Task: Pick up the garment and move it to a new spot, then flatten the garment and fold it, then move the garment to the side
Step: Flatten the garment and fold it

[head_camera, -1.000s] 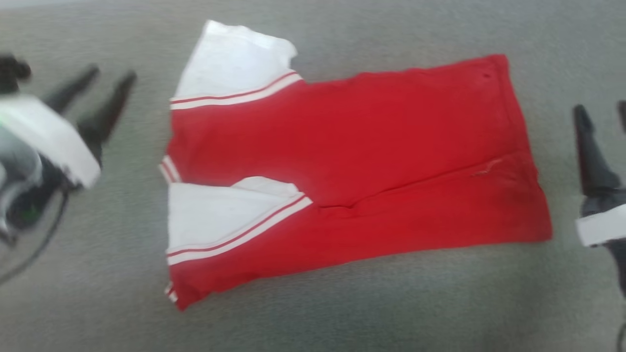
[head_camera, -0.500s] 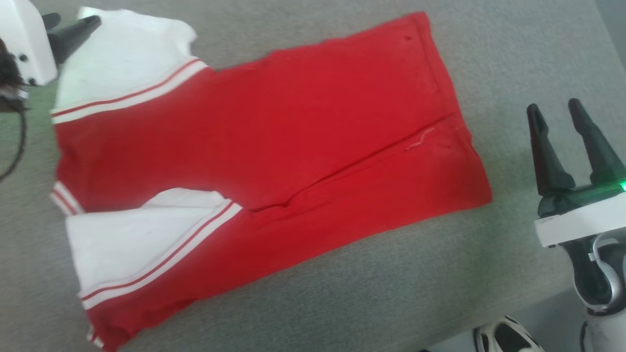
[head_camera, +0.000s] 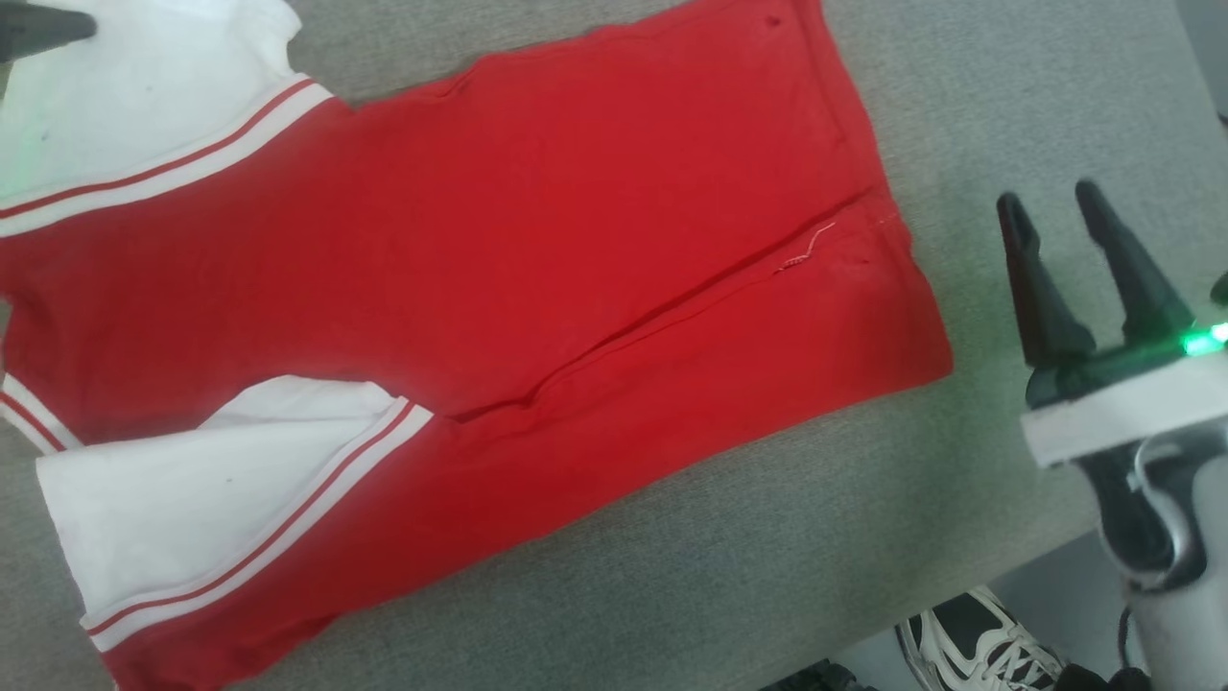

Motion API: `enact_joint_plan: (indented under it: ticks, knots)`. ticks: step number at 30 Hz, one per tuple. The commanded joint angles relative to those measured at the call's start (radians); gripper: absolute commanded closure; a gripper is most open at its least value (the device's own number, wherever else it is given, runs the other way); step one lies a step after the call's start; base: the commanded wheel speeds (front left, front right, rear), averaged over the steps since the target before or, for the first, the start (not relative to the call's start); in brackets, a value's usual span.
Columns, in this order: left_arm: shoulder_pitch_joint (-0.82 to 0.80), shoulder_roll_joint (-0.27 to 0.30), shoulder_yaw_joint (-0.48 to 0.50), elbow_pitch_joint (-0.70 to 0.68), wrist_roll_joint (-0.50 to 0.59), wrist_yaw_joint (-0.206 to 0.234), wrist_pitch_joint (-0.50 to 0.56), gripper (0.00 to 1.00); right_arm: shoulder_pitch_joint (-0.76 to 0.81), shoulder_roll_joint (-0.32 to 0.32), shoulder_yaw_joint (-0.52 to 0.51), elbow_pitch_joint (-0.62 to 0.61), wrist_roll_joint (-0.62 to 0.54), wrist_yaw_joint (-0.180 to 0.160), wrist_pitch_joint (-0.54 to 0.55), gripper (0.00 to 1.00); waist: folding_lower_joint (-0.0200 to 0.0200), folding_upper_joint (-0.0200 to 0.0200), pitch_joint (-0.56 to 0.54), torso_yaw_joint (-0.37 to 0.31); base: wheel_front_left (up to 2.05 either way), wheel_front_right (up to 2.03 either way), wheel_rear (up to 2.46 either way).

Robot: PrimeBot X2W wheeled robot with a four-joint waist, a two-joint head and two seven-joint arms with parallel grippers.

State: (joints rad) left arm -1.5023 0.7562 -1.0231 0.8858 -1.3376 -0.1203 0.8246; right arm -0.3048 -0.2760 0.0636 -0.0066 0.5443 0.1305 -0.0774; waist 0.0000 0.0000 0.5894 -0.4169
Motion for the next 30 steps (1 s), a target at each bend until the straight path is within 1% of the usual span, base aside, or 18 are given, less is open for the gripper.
enact_joint_plan:
  ticks: [1,2,5,7,10,14,15,16,18,21,26,27,28,29,30]
  knots:
    - [0.040,-0.032,-0.017,-0.006,-0.023,-0.009,0.037,0.89,-0.034,-0.012,0.006,0.000,0.005,0.000,0.008,0.00,0.0000,0.0000,0.005,0.007,0.00,0.00,0.00]
    - [0.042,-0.036,-0.011,-0.010,-0.037,-0.009,0.046,1.00,-0.050,-0.017,0.012,0.004,0.009,0.000,0.017,0.00,0.0000,0.0000,0.008,0.010,0.00,0.00,0.00]
    - [0.035,-0.046,-0.009,-0.028,-0.051,-0.011,0.056,1.00,-0.114,-0.045,0.036,0.020,0.018,0.000,0.064,0.00,0.0000,0.0000,0.018,0.024,0.00,0.00,0.00]
    - [0.023,-0.044,-0.012,-0.034,-0.035,-0.009,0.035,1.00,-0.170,-0.065,0.063,0.039,0.026,0.000,0.116,0.00,0.0000,0.0000,0.026,0.035,0.00,0.00,0.00]
    - [0.012,-0.057,-0.007,-0.047,-0.037,-0.010,0.014,1.00,-0.272,-0.105,0.124,0.082,0.042,0.000,0.220,0.00,0.0000,0.0000,0.039,0.052,0.00,0.00,0.00]
    - [0.002,-0.076,-0.009,-0.095,-0.047,-0.010,-0.001,1.00,-0.427,-0.143,0.189,0.171,0.086,0.000,0.356,0.00,0.0000,0.0000,0.054,0.087,0.00,0.00,0.00]
    - [-0.001,-0.079,-0.010,-0.108,-0.050,-0.010,-0.004,1.00,-0.468,-0.150,0.192,0.198,0.098,0.000,0.386,0.00,0.0000,0.0000,0.059,0.098,0.00,0.00,0.00]
    - [-0.004,-0.083,-0.012,-0.129,-0.056,-0.010,-0.008,1.00,-0.537,-0.167,0.215,0.263,0.118,0.000,0.460,0.00,0.0000,0.0000,0.067,0.117,0.00,0.00,0.00]
    - [-0.005,-0.085,-0.017,-0.152,-0.056,-0.010,-0.015,1.00,-0.597,-0.171,0.245,0.322,0.148,0.000,0.546,0.00,0.0000,0.0000,0.076,0.133,0.00,0.00,0.00]
    - [0.002,-0.094,-0.022,-0.181,-0.066,-0.010,-0.028,1.00,-0.683,-0.182,0.263,0.416,0.177,0.000,0.654,0.00,0.0000,0.0000,0.086,0.157,0.00,0.00,0.00]
    - [0.017,-0.105,-0.029,-0.226,-0.075,-0.010,-0.055,1.00,-0.749,-0.167,0.313,0.519,0.230,0.001,0.789,0.00,0.0000,0.0000,0.098,0.189,0.00,0.00,0.00]
    - [0.020,-0.106,-0.030,-0.233,-0.077,-0.010,-0.063,1.00,-0.754,-0.168,0.323,0.530,0.242,0.001,0.808,0.56,0.0000,0.0000,0.097,0.192,0.00,0.00,0.00]
    - [0.022,-0.108,-0.030,-0.241,-0.081,-0.010,-0.074,1.00,-0.760,-0.172,0.330,0.535,0.249,0.001,0.816,0.81,0.0000,0.0000,0.095,0.197,0.00,0.00,0.00]
    - [0.023,-0.111,-0.029,-0.249,-0.082,-0.010,-0.087,1.00,-0.766,-0.177,0.332,0.542,0.254,0.001,0.819,1.00,0.0000,0.0000,0.092,0.201,0.00,0.00,0.00]
    - [0.023,-0.114,-0.029,-0.258,-0.081,-0.011,-0.105,1.00,-0.769,-0.182,0.333,0.547,0.258,0.001,0.815,1.00,0.0000,0.0000,0.087,0.207,0.00,0.00,0.00]
